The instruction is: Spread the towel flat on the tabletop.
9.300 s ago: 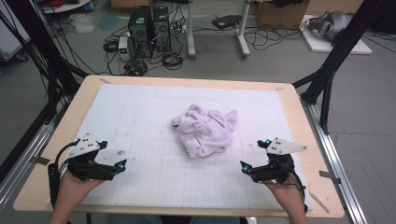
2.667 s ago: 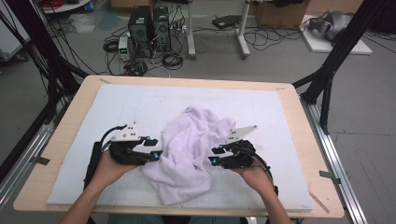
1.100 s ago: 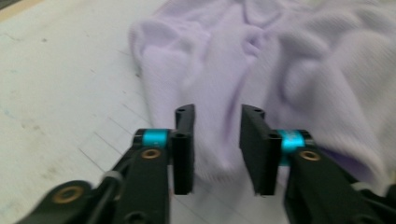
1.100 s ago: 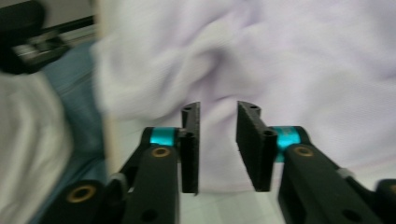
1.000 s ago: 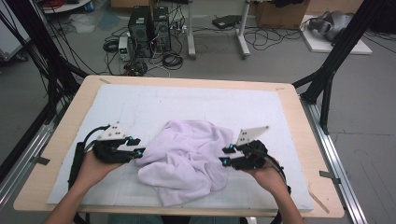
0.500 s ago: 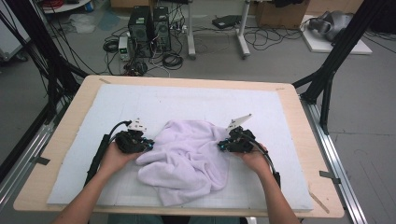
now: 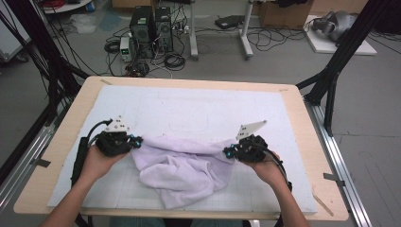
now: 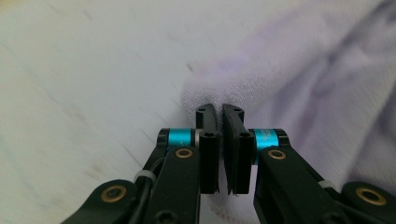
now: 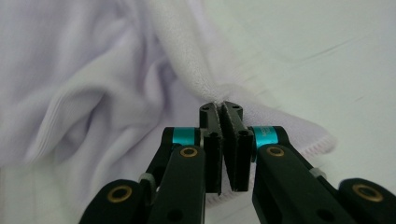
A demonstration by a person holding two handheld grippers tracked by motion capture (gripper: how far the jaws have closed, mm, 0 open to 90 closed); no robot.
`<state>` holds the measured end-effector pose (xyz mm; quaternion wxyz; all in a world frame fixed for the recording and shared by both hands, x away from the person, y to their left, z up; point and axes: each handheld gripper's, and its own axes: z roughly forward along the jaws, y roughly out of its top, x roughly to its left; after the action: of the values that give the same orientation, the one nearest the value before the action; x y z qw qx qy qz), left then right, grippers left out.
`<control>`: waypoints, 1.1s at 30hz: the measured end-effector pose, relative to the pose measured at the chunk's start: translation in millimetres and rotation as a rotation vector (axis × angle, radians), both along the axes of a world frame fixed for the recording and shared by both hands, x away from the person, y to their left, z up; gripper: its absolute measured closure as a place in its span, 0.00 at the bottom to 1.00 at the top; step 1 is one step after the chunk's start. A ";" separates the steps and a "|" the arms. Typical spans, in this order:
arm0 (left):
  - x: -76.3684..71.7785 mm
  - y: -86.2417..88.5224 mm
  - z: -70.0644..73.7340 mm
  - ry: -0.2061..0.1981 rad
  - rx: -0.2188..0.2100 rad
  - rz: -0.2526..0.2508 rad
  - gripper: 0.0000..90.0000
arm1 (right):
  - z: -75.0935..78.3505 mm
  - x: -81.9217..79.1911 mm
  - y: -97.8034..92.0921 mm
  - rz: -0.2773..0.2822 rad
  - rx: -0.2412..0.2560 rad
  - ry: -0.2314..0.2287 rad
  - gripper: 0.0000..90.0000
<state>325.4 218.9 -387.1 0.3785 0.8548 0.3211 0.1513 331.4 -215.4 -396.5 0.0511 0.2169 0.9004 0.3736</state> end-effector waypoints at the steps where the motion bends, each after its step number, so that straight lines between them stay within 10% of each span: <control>1: -3.2 -0.5 -7.7 0.027 0.013 -0.022 0.94 | 0.0 0.0 0.0 0.000 0.000 0.000 0.97; 5: -9.7 0.8 -24.9 0.118 -0.006 -0.105 0.85 | -23.3 -12.9 3.1 0.094 -0.042 0.144 0.88; 10: 2.6 10.5 -2.3 0.060 -0.105 -0.061 0.62 | 4.4 -8.4 -6.5 0.054 0.066 0.064 0.75; 16: 24.7 -0.3 -25.3 0.147 -0.029 -0.041 0.47 | -8.6 21.4 -1.1 -0.031 0.033 0.074 0.56; 20: 27.4 -9.9 -42.7 0.186 -0.013 -0.096 0.75 | -35.0 32.6 7.2 -0.048 -0.053 0.148 0.58; 22: 25.2 -14.6 -42.7 0.156 0.006 -0.111 0.90 | -35.1 33.3 7.9 -0.051 -0.043 0.123 0.79; 24: 24.5 -13.7 -38.3 0.130 0.014 -0.097 0.93 | -35.1 32.4 11.9 -0.001 -0.043 0.126 0.95; 33: 27.0 6.2 -3.3 -0.001 -0.086 0.009 0.94 | -3.7 34.4 -5.6 -0.047 0.044 0.028 0.97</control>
<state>352.4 225.1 -390.4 0.4145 0.8362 0.3309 0.1394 365.8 -221.0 -400.2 0.0427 0.2443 0.8873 0.3889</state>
